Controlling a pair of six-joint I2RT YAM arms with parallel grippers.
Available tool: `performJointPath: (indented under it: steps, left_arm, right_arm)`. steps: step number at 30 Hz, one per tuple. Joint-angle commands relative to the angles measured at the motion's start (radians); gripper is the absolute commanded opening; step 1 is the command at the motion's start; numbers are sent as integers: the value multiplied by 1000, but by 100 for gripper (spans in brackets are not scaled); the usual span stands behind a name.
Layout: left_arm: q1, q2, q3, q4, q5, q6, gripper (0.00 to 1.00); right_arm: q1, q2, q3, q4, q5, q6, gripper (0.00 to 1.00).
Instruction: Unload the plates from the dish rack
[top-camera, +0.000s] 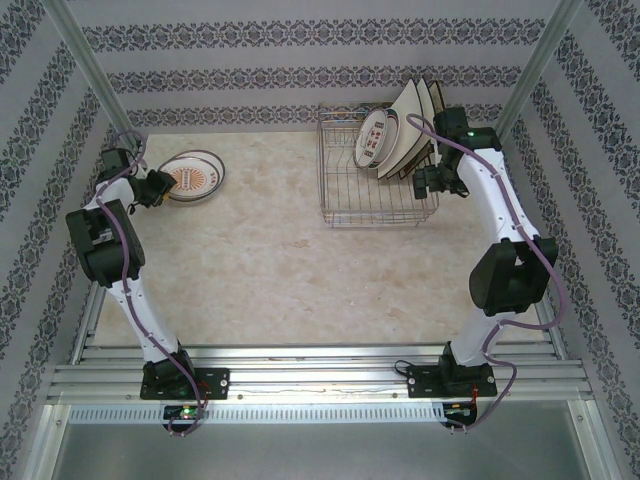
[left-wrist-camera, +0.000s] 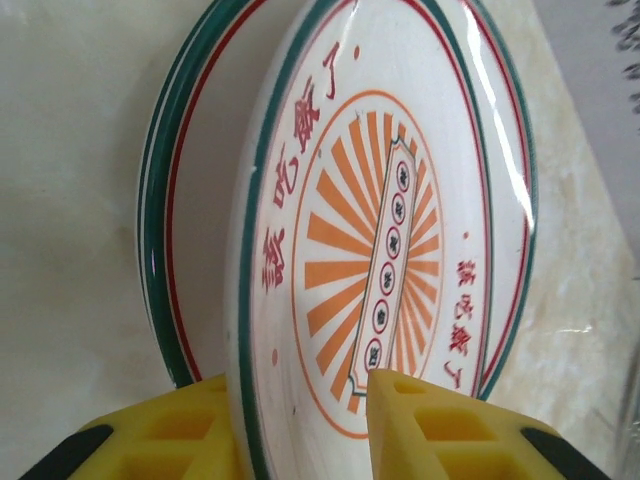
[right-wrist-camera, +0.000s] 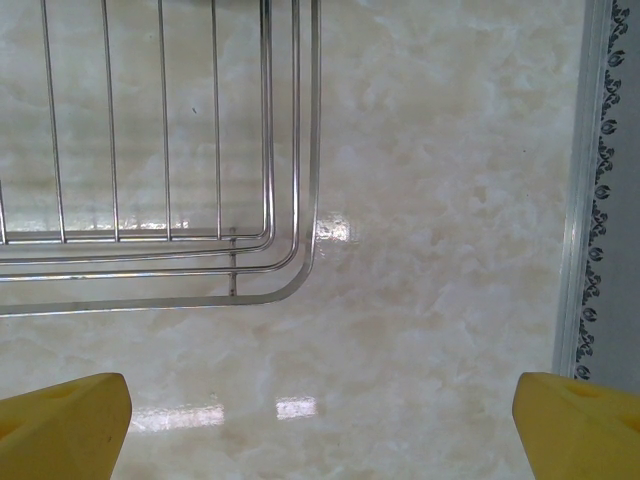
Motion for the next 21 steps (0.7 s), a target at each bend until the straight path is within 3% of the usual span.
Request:
performJointPath:
  steps: [1, 8, 21]
  left_arm:
    - [-20, -8, 44, -144, -79, 109, 33]
    - [-52, -9, 76, -238, -187, 186, 37]
    - [-80, -2, 138, -336, -283, 252, 40]
  right_arm:
    - [15, -4, -13, -6, 0, -18, 98]
    - [14, 1, -16, 2, -11, -21, 98]
    - [20, 12, -23, 10, -16, -25, 98]
